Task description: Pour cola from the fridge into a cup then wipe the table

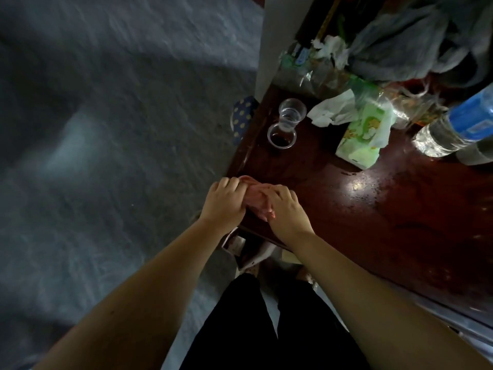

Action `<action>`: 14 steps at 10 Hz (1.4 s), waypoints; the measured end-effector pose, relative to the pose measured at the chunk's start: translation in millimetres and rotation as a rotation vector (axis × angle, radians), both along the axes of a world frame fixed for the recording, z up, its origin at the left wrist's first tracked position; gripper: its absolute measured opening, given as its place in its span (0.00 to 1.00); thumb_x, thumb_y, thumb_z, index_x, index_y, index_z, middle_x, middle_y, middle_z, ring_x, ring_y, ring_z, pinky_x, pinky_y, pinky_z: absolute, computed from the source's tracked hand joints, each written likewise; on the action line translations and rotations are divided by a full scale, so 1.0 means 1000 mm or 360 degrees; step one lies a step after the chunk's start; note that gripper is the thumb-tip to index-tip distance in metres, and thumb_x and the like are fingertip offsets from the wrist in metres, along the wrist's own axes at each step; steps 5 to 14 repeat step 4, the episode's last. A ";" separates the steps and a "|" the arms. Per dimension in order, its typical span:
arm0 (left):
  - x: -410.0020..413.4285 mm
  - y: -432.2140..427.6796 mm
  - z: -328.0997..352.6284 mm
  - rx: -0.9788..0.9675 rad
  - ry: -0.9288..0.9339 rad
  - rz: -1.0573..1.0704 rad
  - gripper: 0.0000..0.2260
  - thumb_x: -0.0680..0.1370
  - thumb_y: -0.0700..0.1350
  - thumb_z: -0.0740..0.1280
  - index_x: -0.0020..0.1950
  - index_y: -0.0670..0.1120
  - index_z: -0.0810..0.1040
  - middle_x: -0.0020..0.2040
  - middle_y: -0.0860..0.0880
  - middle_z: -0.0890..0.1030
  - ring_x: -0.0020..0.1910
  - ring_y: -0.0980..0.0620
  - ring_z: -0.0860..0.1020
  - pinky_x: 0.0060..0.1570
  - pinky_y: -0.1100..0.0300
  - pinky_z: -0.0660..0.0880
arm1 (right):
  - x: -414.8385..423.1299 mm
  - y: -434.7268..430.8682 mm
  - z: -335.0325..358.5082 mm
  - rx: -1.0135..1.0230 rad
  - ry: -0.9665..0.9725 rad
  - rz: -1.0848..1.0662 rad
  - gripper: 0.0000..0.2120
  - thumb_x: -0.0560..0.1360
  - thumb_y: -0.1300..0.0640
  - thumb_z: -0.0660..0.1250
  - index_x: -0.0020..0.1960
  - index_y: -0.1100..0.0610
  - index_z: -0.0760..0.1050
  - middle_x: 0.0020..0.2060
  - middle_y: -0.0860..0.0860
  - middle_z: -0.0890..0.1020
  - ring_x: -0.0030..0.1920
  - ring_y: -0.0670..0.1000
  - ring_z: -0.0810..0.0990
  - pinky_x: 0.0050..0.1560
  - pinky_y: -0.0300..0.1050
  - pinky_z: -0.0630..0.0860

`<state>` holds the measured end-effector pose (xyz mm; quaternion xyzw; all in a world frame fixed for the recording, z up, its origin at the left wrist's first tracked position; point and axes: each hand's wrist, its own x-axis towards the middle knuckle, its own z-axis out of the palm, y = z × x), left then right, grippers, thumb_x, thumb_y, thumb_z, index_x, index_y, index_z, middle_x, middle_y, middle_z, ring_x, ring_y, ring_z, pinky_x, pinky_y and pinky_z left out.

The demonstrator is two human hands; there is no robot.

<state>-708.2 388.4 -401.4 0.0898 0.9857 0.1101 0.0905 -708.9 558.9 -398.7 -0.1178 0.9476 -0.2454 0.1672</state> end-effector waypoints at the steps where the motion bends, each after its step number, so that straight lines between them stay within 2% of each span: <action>1: -0.008 0.002 0.015 -0.0050 -0.0078 -0.0081 0.22 0.73 0.48 0.63 0.67 0.47 0.69 0.62 0.48 0.72 0.59 0.46 0.71 0.58 0.53 0.66 | -0.006 0.011 0.018 0.0025 0.0013 0.0038 0.26 0.74 0.59 0.64 0.71 0.53 0.64 0.64 0.51 0.68 0.65 0.52 0.66 0.63 0.44 0.69; 2: -0.030 0.012 0.049 -0.0047 0.0027 -0.0233 0.27 0.74 0.53 0.64 0.72 0.47 0.65 0.65 0.47 0.70 0.63 0.45 0.70 0.60 0.51 0.66 | -0.020 0.032 0.049 0.0054 0.0165 -0.0064 0.24 0.75 0.57 0.63 0.71 0.56 0.65 0.65 0.53 0.69 0.66 0.55 0.66 0.65 0.45 0.65; 4: -0.085 0.057 0.155 -0.0059 0.0450 -0.0455 0.24 0.76 0.56 0.62 0.68 0.46 0.69 0.64 0.46 0.72 0.63 0.43 0.71 0.58 0.49 0.69 | -0.047 0.084 0.147 0.0142 0.0606 -0.0289 0.24 0.76 0.53 0.64 0.70 0.57 0.66 0.65 0.54 0.71 0.66 0.55 0.68 0.64 0.49 0.67; 14: -0.085 0.057 0.155 -0.0059 0.0450 -0.0455 0.24 0.76 0.56 0.62 0.68 0.46 0.69 0.64 0.46 0.72 0.63 0.43 0.71 0.58 0.49 0.69 | -0.047 0.084 0.147 0.0142 0.0606 -0.0289 0.24 0.76 0.53 0.64 0.70 0.57 0.66 0.65 0.54 0.71 0.66 0.55 0.68 0.64 0.49 0.67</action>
